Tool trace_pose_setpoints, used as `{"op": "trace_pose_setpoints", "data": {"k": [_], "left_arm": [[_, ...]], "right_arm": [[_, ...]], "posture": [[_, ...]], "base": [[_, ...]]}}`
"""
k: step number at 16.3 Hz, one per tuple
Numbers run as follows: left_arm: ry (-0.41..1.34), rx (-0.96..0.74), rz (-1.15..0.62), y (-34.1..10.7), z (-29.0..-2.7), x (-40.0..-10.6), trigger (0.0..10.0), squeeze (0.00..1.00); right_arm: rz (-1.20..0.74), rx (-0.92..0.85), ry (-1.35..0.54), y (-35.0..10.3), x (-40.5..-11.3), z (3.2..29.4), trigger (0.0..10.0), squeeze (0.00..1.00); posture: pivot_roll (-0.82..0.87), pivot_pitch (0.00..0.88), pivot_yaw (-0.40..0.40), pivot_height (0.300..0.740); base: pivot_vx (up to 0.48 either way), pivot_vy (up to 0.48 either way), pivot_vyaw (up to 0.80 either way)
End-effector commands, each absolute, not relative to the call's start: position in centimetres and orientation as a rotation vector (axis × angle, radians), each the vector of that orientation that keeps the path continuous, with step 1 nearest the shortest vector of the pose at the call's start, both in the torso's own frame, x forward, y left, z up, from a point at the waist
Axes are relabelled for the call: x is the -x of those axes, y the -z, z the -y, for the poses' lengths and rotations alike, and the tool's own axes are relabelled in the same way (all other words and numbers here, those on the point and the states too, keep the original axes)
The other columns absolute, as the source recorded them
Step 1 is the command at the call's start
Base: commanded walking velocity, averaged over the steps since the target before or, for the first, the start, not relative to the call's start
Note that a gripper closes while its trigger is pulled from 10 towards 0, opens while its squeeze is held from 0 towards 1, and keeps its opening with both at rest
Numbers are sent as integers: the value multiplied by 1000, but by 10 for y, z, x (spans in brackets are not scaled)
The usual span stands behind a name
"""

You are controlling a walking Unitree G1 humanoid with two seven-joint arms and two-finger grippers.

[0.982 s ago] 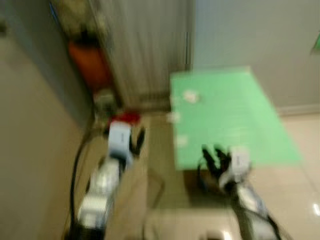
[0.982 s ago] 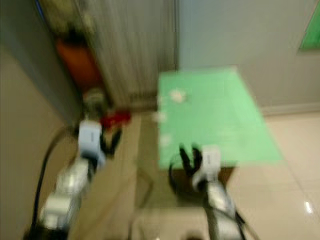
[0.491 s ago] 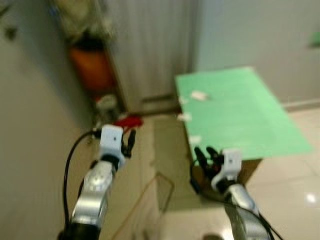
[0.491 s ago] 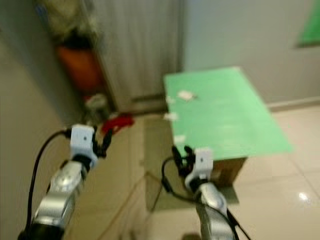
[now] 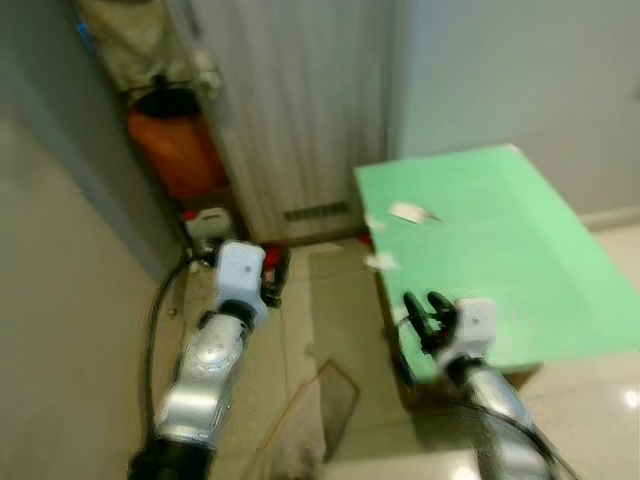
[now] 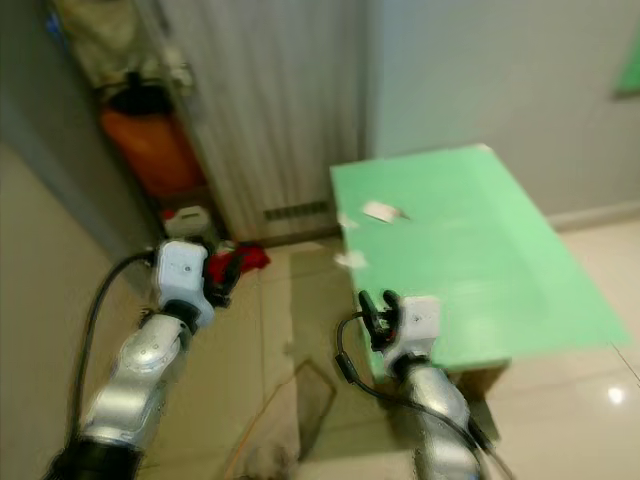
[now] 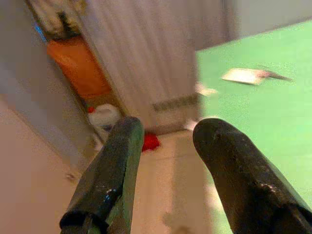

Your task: Hang keys on a hook

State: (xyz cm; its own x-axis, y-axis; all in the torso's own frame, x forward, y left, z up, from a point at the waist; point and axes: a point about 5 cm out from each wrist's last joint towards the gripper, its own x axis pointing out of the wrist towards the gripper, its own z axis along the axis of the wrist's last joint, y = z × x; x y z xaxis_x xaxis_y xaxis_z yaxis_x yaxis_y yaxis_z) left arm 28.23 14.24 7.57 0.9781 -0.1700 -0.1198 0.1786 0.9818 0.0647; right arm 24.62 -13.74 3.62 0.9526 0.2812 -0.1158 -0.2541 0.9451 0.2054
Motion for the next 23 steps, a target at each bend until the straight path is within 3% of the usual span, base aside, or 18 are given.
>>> {"op": "trace_pose_setpoints", "data": {"k": [1,11,23], "left_arm": [[179,-74,-93,-81,-138,-284,10000,0],[160,-81,-99,-79,-139,-285,10000,0],[172,-142,-93,-78,-142,-287,10000,0]], "right_arm": [[-152,-174,-268,-35,-244,143,10000,0],[-166,-175,-273,-32,-240,142,10000,0],[-176,-165,-286,-29,-239,143,10000,0]], "posture": [[-190,33,133,740],[-191,36,133,740],[-199,21,137,740]], "base": [[472,0,0],[471,0,0],[26,37,0]]}}
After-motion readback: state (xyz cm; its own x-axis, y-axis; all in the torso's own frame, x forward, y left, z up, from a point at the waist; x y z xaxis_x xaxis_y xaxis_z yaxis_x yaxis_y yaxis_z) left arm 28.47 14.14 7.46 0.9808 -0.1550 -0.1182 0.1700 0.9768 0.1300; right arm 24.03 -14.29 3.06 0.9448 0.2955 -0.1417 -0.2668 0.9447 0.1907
